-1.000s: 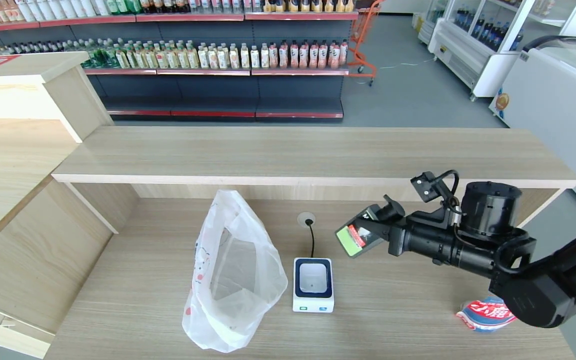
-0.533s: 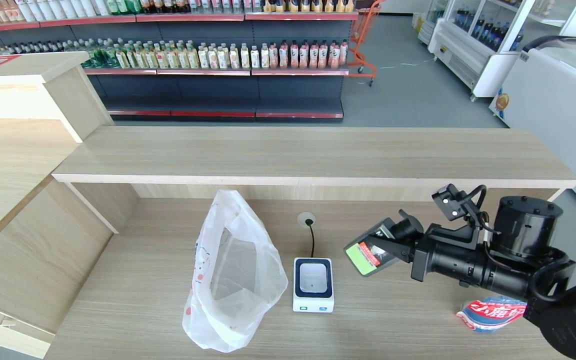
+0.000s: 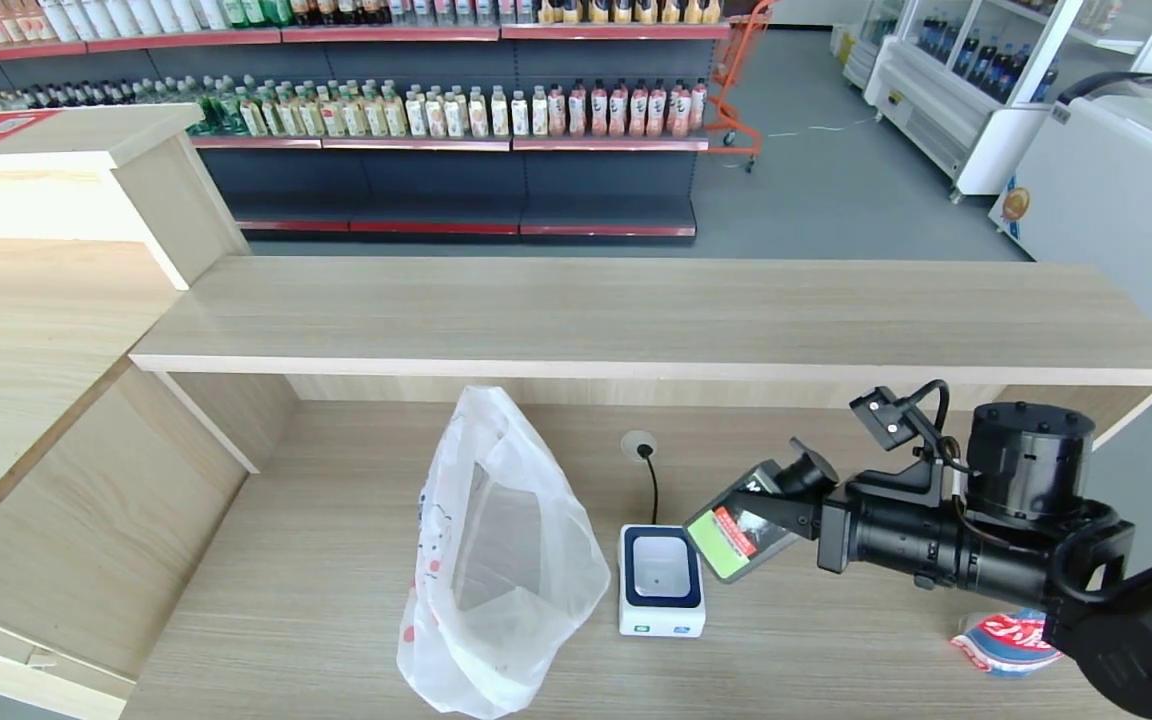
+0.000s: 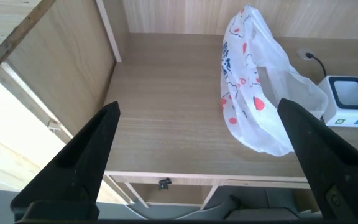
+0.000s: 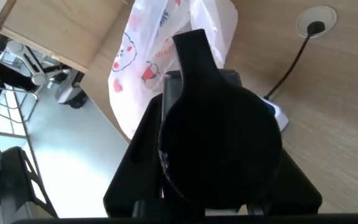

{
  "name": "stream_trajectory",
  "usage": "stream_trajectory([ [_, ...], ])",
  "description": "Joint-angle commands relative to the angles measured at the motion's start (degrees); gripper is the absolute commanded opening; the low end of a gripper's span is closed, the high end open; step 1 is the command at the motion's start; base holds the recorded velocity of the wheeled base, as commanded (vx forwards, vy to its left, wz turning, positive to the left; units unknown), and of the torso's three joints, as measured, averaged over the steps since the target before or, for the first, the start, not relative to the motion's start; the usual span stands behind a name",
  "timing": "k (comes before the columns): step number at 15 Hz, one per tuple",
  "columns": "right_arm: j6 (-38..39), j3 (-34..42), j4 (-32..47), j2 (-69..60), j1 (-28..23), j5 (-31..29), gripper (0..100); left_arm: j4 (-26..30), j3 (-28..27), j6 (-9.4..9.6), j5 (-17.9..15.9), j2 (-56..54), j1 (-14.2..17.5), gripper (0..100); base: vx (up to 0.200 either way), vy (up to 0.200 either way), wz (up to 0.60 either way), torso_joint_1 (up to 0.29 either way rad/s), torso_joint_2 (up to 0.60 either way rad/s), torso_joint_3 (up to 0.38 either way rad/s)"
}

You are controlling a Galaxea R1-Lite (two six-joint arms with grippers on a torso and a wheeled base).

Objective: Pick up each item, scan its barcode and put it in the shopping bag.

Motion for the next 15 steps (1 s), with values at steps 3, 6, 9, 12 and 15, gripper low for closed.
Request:
stream_trajectory([
  [3, 0.70, -4.71, 1.96, 4.73, 2.41, -1.02, 0, -0.06, 0.01, -0.07, 0.01, 0.00, 0.02, 100, 0.000, 0.067, 0.00, -0.001, 0.00, 0.001],
  [6, 1.31, -12.35, 6.44, 10.88, 6.10, -5.59, 0, -0.06, 0.01, -0.07, 0.01, 0.00, 0.02, 100, 0.000, 0.000, 0.00, 0.000, 0.00, 0.000],
  [9, 1.31, -16.92, 6.61, 18.09, 10.67, -9.11, 0, -0.06, 0.01, -0.07, 0.01, 0.00, 0.02, 100, 0.000, 0.000, 0.00, 0.000, 0.00, 0.000],
  [12, -0.27, -20.17, 6.00, 23.54, 14.63, -13.33, 0, -0.06, 0.01, -0.07, 0.01, 0.00, 0.02, 100, 0.000, 0.000, 0.00, 0.000, 0.00, 0.000],
  [15, -13.71, -25.89, 6.09, 31.62, 15.94, -14.74, 0, -0.06, 0.01, -0.07, 0.01, 0.00, 0.02, 100, 0.000, 0.000, 0.00, 0.000, 0.00, 0.000],
])
